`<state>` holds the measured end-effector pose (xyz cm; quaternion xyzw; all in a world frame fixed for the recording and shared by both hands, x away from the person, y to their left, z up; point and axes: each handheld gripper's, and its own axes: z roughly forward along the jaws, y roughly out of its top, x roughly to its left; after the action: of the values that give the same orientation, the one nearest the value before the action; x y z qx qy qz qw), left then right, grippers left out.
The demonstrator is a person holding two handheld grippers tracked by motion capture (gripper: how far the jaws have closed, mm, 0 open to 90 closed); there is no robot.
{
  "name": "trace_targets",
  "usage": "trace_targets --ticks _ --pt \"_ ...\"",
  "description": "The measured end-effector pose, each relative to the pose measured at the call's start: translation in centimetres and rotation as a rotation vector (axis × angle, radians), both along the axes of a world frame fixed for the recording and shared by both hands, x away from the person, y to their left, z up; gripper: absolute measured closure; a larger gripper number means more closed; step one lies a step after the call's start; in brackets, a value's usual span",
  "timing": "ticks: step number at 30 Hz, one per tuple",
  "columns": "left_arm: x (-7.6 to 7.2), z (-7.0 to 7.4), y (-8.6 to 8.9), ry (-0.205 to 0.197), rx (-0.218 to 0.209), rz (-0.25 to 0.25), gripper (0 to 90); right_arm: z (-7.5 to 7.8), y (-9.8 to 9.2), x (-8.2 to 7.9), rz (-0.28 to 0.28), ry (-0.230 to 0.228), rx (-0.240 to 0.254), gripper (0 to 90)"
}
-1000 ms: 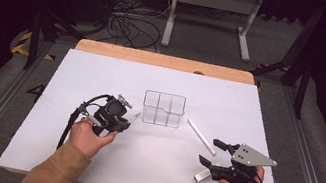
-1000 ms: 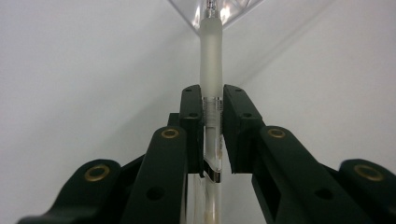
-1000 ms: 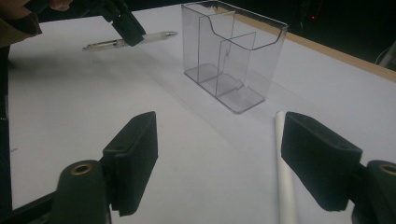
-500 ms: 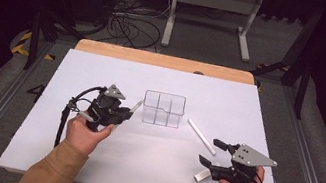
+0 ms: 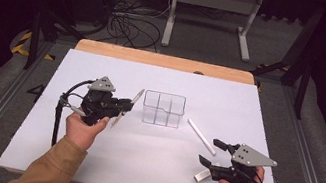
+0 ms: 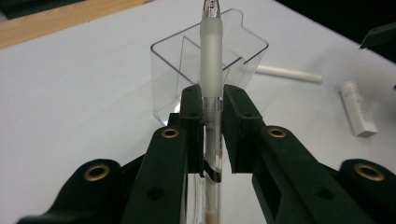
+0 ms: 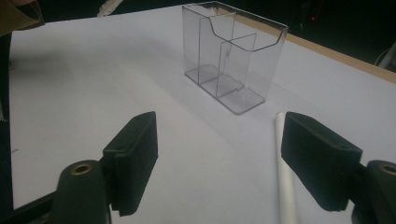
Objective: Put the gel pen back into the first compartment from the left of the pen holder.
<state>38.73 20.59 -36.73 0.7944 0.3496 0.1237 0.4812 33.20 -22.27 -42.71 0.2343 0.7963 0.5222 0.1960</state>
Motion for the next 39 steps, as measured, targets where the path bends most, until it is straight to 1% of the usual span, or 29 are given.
trace_targets --ticks 1,2,3,4,7,9,11,13,14,15,17,19,22,24,25,27,28,29,31,33,35,39 --pt "0.0 0.0 0.0 0.004 -0.024 -0.009 79.0 0.0 0.0 0.0 0.0 0.0 0.0 28.1" --pt "0.1 0.0 0.1 -0.001 -0.032 -0.015 79.0 0.0 0.0 0.0 0.001 0.0 0.0 28.1" --pt "0.1 0.0 0.1 0.005 -0.047 -0.018 79.0 0.0 0.0 0.0 0.001 0.001 0.0 28.1" --pt "0.1 0.0 0.2 0.001 -0.062 -0.022 79.0 0.0 0.0 0.0 0.0 0.001 -0.002 28.1" --pt "0.1 0.1 0.2 -0.03 -0.085 -0.042 79.0 0.0 0.0 0.0 0.001 0.001 -0.001 28.1" --pt "0.1 0.1 0.3 -0.052 -0.098 -0.047 79.0 0.0 0.0 0.0 0.001 0.002 0.0 28.1" --pt "0.2 0.1 0.3 -0.06 -0.115 -0.058 79.0 0.0 0.0 0.0 0.002 0.002 0.0 28.1" --pt "0.2 0.1 0.4 -0.078 -0.127 -0.069 79.0 0.0 0.0 0.0 0.002 0.002 0.0 28.1" --pt "0.3 0.1 0.4 -0.086 -0.128 -0.071 78.9 0.0 0.0 0.0 0.002 0.002 0.0 28.1" --pt "0.2 0.1 0.4 -0.084 -0.143 -0.07 79.0 0.0 0.0 0.0 0.001 0.002 0.0 28.1" --pt "0.4 0.1 0.4 -0.105 -0.155 -0.08 78.9 0.0 0.0 0.0 0.003 0.001 -0.005 28.1" --pt "0.4 0.1 0.4 -0.111 -0.167 -0.087 78.9 0.0 0.0 0.0 0.004 0.001 -0.003 28.1" --pt "0.5 0.0 0.3 -0.132 -0.159 -0.096 78.9 0.0 0.0 0.0 0.004 0.0 -0.005 28.1" --pt "0.5 0.0 0.2 -0.134 -0.159 -0.095 78.9 0.0 0.0 0.0 0.004 -0.001 -0.004 28.1" --pt "0.5 0.0 0.2 -0.133 -0.164 -0.098 78.9 0.0 0.0 0.0 0.003 0.0 -0.003 28.1" --pt "0.6 0.1 0.1 -0.143 -0.17 -0.105 78.9 0.0 0.0 0.0 0.004 0.001 -0.002 28.1" --pt "0.7 0.2 0.1 -0.152 -0.166 -0.11 78.9 0.0 0.0 0.0 0.003 0.001 -0.002 28.1" --pt "0.7 0.2 0.0 -0.155 -0.174 -0.111 78.9 0.0 0.0 0.0 0.003 0.001 -0.003 28.1" --pt "0.8 0.5 -0.1 -0.163 -0.166 -0.119 78.9 0.0 0.0 0.0 0.003 -0.001 -0.004 28.1" --pt "0.9 0.8 -0.4 -0.172 -0.155 -0.112 78.9 0.0 0.1 0.0 0.001 0.002 0.001 28.1" --pt "1.1 1.2 -0.6 -0.181 -0.149 -0.116 78.9 0.0 0.1 0.0 0.002 0.002 0.002 28.1" --pt "1.6 1.6 -1.1 -0.189 -0.15 -0.117 78.9 0.0 0.1 0.0 0.001 0.002 0.001 28.1"
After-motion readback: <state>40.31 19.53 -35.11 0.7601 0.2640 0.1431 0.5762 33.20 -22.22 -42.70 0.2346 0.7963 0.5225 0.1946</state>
